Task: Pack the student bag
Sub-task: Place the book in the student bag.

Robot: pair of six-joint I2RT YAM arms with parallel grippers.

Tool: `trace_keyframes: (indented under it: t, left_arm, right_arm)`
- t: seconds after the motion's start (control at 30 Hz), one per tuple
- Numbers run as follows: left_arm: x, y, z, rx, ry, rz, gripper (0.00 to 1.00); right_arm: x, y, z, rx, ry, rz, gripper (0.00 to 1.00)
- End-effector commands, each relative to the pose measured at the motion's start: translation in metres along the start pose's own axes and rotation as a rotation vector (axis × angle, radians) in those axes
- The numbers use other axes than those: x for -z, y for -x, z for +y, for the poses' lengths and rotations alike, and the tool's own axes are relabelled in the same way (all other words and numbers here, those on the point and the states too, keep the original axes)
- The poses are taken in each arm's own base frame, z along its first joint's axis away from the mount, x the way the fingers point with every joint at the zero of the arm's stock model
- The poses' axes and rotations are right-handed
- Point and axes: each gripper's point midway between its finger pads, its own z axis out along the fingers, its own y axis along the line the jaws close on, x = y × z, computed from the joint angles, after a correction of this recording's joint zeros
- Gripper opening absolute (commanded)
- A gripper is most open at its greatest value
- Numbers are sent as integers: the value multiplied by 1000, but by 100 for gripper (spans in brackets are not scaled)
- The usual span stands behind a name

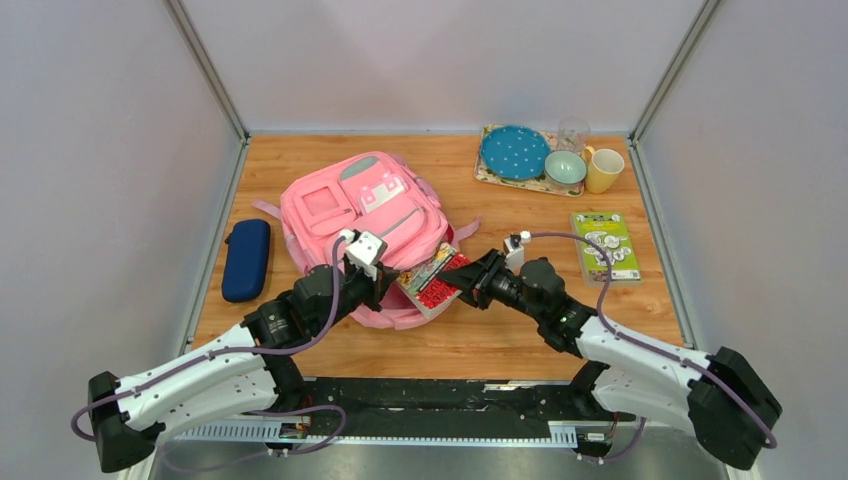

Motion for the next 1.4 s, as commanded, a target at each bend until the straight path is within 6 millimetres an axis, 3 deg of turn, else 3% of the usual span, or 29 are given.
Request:
trace_keyframes:
  t: [0.0,0.13,0.17,0.23,0.27,0.3,0.33,0.37,0.4,0.43,0.47,0.5,0.53,0.63,0.7,0.83,0.87,0.9,0.93,0.97,1.0,1.03,1.1,1.13,1.37]
  left_arm:
    - [4,45,-17,57,-84,-161,0]
    - [6,49,-23,68,-111,-165,0]
    - [6,48,-23,70,-111,-164,0]
    - [8,57,-24,80,-120,-200,0]
    - [9,58,-24,81,-119,-204,0]
    - [11,60,-23,81,-119,-211,0]
    - [12,62,-22,83,-114,-218,0]
    - [14,67,-22,74,-117,-231,0]
    - [16,71,-19,53,-99,-235,0]
    - [16,63,-7,42,-37,-200,0]
    - [17,64,-6,32,-38,-207,0]
    - [22,69,-8,30,-50,-233,0]
    - [24,69,-11,31,-70,-237,0]
    - [25,65,-13,37,-88,-219,0]
    - [25,61,-13,38,-90,-208,0]
    - [27,58,-15,49,-105,-207,0]
    - [27,55,-14,48,-101,-203,0]
    - [27,55,-14,48,-100,-204,0]
    - [28,54,-13,50,-99,-205,0]
    - [28,52,-13,49,-96,-200,0]
    - [28,51,-13,49,-98,-199,0]
    - [28,50,-14,49,-105,-195,0]
    - [29,47,-19,39,-136,-194,0]
    - [28,46,-21,40,-150,-192,0]
    - [25,36,-19,32,-135,-160,0]
  right_arm:
    - [-18,-3,68,38,206,28,0]
    - [-53,-9,70,63,233,42,0]
    - [-69,-8,56,69,197,35,0]
    - [-88,-7,65,68,231,9,0]
    - [-107,-6,43,63,186,7,0]
    - [-117,-4,39,59,184,-17,0]
    - [-125,-3,52,56,238,-35,0]
    - [-135,-3,44,43,228,-44,0]
    - [-152,-1,22,32,198,-54,0]
    - [-156,-2,32,25,274,-57,0]
    - [-163,4,28,1,274,-99,0]
    - [-177,6,3,-10,220,-100,0]
    - [-180,5,5,-2,243,-105,0]
    - [-189,17,-19,14,172,-205,3]
    - [-195,22,-18,47,161,-235,9]
    - [-204,24,-39,69,25,-218,37]
    - [-202,22,-40,77,19,-207,41]
    - [-197,17,-60,78,-70,-188,43]
    - [-193,15,-64,98,-94,-180,46]
    - [-186,12,-56,120,-92,-173,50]
    - [-180,9,-65,139,-131,-164,54]
    - [-174,9,-77,175,-191,-160,73]
    - [-166,2,-76,195,-206,-137,76]
    - [-161,1,-82,208,-228,-130,87]
    - [-144,-16,-94,206,-301,-81,89]
